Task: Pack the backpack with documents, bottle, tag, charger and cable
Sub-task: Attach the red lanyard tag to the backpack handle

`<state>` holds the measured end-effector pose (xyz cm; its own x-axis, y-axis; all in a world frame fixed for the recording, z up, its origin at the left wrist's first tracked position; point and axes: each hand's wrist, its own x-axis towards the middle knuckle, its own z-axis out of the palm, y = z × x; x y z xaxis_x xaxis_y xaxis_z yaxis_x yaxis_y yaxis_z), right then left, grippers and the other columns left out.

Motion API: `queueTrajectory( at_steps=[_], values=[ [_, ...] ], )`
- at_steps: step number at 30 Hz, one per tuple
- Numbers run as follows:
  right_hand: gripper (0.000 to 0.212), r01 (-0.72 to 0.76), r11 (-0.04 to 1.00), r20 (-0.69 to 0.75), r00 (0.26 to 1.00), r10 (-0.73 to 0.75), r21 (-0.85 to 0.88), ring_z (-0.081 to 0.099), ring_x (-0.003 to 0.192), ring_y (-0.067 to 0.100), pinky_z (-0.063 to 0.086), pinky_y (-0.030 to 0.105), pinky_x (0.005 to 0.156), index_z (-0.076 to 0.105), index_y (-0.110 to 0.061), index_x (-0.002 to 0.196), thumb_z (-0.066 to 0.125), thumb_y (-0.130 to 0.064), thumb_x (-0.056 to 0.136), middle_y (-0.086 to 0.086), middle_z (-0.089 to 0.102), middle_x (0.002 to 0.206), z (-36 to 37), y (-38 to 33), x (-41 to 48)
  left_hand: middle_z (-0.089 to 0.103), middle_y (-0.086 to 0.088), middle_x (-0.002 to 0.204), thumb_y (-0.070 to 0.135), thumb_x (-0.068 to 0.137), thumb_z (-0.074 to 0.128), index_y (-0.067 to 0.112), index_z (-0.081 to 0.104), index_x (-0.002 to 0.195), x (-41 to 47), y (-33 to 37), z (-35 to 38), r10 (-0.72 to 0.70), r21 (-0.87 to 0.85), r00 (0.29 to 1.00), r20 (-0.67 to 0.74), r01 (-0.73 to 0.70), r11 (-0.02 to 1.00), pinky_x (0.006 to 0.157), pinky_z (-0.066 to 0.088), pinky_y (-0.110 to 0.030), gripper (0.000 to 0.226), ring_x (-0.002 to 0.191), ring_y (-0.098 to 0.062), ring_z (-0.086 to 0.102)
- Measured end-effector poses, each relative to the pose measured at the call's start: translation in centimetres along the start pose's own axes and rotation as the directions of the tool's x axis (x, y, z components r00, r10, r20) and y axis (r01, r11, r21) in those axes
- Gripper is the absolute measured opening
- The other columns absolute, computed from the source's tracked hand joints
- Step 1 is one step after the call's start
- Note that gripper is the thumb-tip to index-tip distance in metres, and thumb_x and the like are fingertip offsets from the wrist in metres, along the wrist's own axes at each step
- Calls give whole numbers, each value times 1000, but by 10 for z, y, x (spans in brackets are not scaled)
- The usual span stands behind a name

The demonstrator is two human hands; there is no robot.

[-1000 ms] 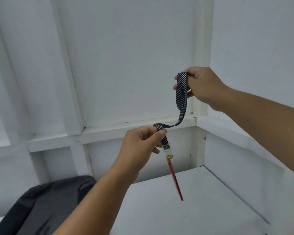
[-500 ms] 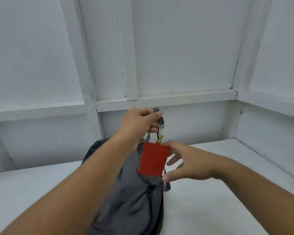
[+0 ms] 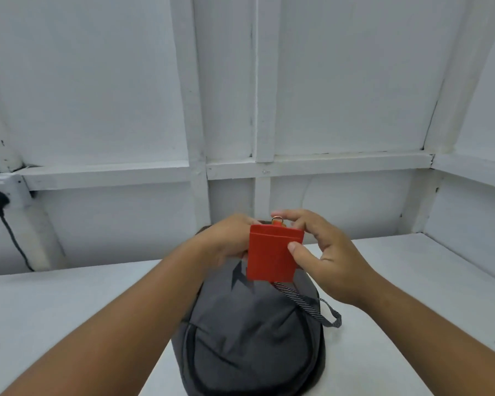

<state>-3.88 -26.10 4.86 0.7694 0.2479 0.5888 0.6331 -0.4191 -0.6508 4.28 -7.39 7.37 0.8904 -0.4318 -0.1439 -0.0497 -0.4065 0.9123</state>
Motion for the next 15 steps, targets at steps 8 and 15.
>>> queueTrajectory(
  at_steps=[8,15],
  values=[
    [7,-159,965,41,987,154,208,65,72,8,60,34,64,53,-30,86,51,-29,93,-10,68,80,-3,22,22,76,1,70,47,100,60,11,77,89,-22,21,-19,221,148,939,-265,-187,971,56,57,-22,41,60,-7,69],
    [8,-186,949,169,975,145,256,74,76,17,54,26,60,55,-28,91,60,-22,91,3,77,88,-19,29,36,78,3,83,34,85,83,26,67,105,-26,51,-3,301,557,952,-49,-224,800,53,57,-19,27,68,-10,76]
  ],
)
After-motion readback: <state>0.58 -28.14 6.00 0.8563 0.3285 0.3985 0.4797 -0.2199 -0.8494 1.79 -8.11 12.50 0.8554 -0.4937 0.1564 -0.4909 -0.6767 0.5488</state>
